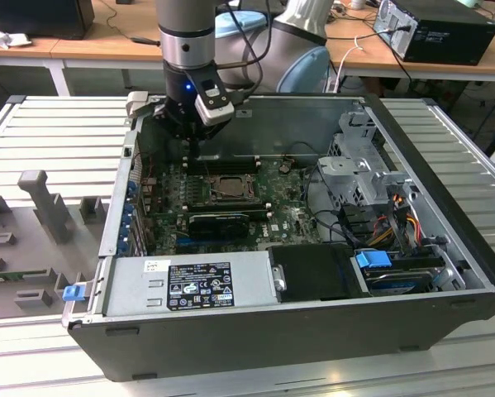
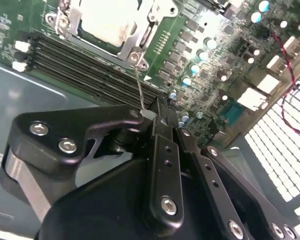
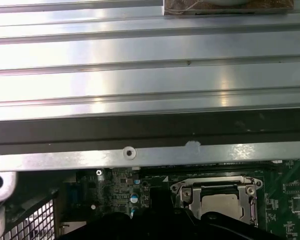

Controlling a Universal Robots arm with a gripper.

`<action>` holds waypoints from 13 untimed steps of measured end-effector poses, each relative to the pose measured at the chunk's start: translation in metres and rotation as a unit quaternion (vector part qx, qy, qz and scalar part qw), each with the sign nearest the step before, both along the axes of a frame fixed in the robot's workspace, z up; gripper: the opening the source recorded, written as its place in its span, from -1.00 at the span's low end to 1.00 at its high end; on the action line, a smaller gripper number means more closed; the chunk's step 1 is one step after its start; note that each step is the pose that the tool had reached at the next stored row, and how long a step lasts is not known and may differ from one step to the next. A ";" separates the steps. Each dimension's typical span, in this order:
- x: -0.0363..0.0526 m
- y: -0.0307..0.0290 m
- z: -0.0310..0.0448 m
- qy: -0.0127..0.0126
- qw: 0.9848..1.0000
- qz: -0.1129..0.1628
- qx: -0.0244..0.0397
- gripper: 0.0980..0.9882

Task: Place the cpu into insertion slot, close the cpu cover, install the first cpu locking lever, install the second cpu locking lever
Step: 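Install the first cpu locking lever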

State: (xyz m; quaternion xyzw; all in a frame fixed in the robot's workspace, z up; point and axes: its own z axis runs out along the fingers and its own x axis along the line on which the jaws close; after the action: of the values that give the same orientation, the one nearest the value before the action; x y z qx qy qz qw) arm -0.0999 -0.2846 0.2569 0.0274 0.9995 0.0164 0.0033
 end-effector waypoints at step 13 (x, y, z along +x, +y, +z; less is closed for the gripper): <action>0.0156 -0.0002 -0.0016 0.000 1.000 0.000 0.000 -0.98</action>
State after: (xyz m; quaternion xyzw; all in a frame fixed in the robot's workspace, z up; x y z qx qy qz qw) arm -0.0843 -0.2848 0.2553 0.0274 0.9995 0.0164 0.0028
